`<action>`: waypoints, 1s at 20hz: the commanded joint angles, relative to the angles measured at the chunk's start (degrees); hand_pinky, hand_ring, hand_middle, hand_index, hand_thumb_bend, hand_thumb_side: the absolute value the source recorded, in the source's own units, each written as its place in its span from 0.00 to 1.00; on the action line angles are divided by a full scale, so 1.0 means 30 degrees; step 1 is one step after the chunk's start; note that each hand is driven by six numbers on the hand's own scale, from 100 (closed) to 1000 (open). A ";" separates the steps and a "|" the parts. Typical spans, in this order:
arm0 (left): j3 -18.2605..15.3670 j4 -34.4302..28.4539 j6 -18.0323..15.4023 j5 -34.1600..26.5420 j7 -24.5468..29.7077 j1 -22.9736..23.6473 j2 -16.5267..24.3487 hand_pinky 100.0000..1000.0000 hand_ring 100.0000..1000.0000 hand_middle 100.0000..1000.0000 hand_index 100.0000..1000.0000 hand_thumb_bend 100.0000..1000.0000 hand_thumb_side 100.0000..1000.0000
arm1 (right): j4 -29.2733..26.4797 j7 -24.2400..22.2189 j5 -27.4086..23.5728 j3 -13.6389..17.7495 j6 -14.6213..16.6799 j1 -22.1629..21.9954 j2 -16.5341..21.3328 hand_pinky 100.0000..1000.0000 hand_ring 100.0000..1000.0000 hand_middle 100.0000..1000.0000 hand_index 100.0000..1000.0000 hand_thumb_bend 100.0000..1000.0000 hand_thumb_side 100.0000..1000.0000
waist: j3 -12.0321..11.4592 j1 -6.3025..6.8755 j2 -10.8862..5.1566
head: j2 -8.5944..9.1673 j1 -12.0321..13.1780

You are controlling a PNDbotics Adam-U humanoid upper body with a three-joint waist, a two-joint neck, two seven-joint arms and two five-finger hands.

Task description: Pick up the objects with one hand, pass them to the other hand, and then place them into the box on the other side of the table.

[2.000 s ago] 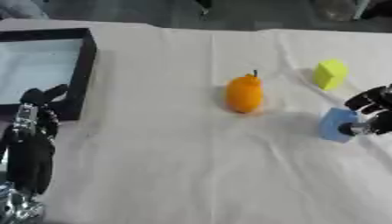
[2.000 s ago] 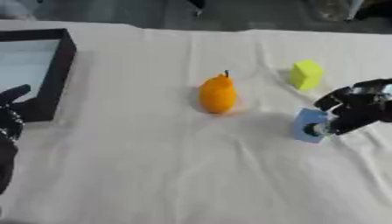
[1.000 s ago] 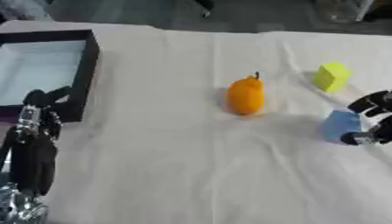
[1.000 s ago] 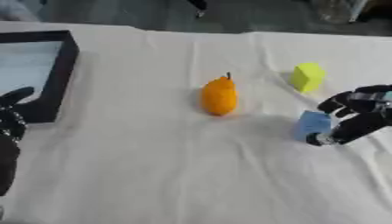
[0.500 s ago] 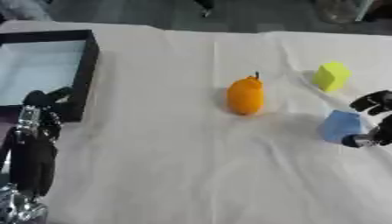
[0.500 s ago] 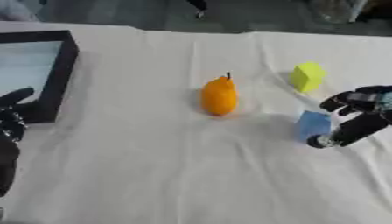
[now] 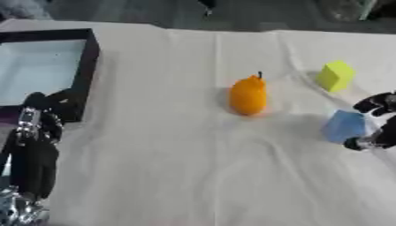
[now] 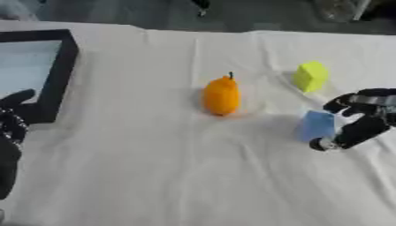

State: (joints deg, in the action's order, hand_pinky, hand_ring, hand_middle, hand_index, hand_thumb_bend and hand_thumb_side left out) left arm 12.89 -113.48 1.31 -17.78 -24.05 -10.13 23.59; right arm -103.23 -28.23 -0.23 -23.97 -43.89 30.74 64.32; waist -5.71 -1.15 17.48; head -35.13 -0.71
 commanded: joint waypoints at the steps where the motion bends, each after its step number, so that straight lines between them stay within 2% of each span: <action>1: -0.0118 -0.0370 0.0040 0.0081 -0.0030 -0.0084 0.0127 1.00 0.80 0.80 0.76 0.07 0.87 | 0.0079 -0.2551 0.0217 0.0142 -0.2692 0.0273 0.0427 0.94 0.99 0.94 0.94 0.44 0.20 | -0.0016 0.0249 -0.0007 | 0.0179 -0.0006; 20: -0.0095 -0.0370 0.0069 0.0112 -0.0068 -0.0186 -0.0015 1.00 0.80 0.80 0.76 0.07 0.88 | 0.0973 -0.1965 0.0687 -0.0059 -0.2692 0.0586 0.0030 0.93 0.99 0.94 0.95 0.44 0.21 | -0.0089 0.0345 0.0278 | 0.0344 0.0046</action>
State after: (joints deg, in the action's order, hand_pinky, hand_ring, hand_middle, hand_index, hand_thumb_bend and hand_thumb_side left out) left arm 12.90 -113.48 1.52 -17.77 -24.26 -10.17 23.07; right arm -100.33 -27.25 1.47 -24.82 -44.87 31.76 63.24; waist -5.97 -0.80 18.49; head -34.87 -0.67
